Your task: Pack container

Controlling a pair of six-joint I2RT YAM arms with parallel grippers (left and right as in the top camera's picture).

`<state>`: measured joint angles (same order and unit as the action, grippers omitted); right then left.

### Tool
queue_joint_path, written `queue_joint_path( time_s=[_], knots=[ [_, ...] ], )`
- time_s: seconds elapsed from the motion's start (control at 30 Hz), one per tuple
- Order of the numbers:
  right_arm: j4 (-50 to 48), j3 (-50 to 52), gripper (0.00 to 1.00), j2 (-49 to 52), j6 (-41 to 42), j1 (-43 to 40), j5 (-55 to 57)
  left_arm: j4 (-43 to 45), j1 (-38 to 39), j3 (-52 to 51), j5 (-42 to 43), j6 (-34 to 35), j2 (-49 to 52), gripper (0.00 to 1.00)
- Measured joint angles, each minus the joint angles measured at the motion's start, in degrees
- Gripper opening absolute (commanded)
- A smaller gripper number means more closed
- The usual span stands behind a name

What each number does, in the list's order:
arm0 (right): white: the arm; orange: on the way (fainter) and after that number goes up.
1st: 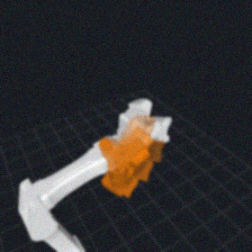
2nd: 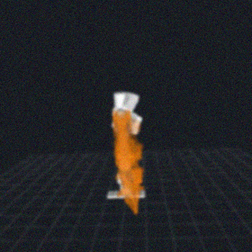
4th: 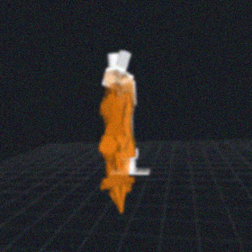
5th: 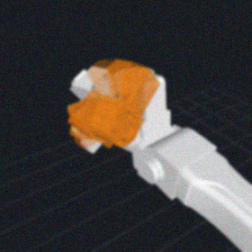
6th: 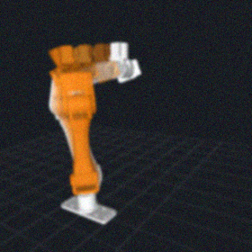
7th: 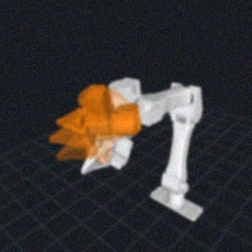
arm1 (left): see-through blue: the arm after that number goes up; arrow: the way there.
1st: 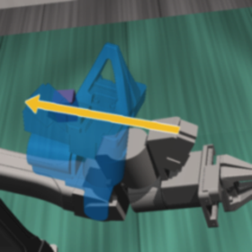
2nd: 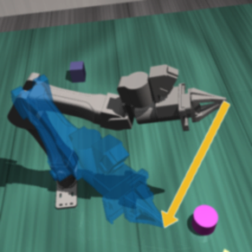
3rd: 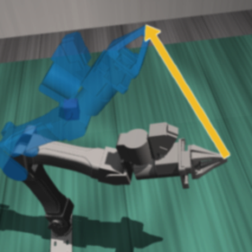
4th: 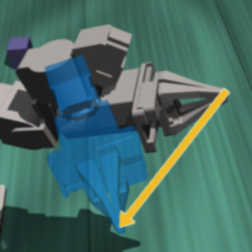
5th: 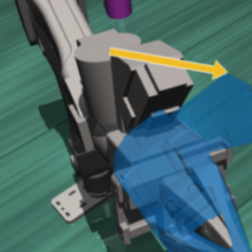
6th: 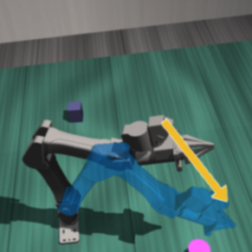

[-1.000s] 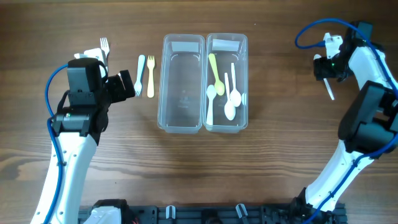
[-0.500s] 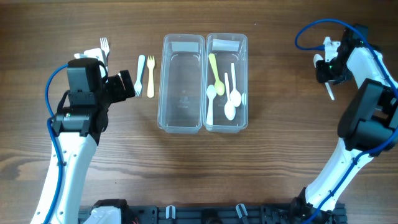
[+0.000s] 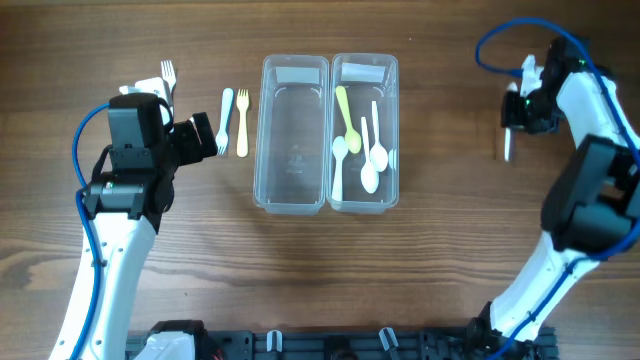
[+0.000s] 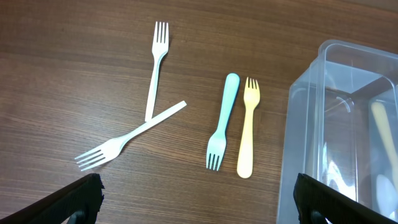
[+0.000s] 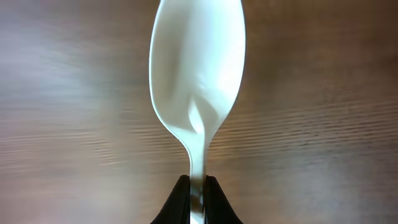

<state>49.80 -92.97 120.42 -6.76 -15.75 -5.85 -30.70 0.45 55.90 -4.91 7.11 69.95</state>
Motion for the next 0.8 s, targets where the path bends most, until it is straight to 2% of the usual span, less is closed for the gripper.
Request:
queue_joint_path(
  time_s=[0.13, 0.27, 0.37, 0.53, 0.8],
  knots=[
    [0.0, 0.0, 0.04, -10.27, 4.22, 3.82, -3.32, 0.0, 0.0, 0.0, 0.0, 0.0, 0.0, 1.0],
    [-0.68, -0.2, 0.04, -22.97, 8.94, 11.41, -5.35, 0.0, 0.0, 0.0, 0.0, 0.0, 0.0, 1.0],
    [-0.68, -0.42, 0.04, -27.17, 11.98, 16.52, -6.21, 0.0, 0.0, 0.0, 0.0, 0.0, 0.0, 1.0],
    [-0.44, -0.48, 0.04, -25.75, 17.64, 25.05, -6.34, 0.0, 0.0, 0.0, 0.0, 0.0, 0.0, 1.0],
    [-0.17, 0.96, 0.04, -14.95, 20.94, 36.13, -5.88, 0.0, 0.0, 0.0, 0.0, -0.02, 0.0, 1.0]
  ],
)
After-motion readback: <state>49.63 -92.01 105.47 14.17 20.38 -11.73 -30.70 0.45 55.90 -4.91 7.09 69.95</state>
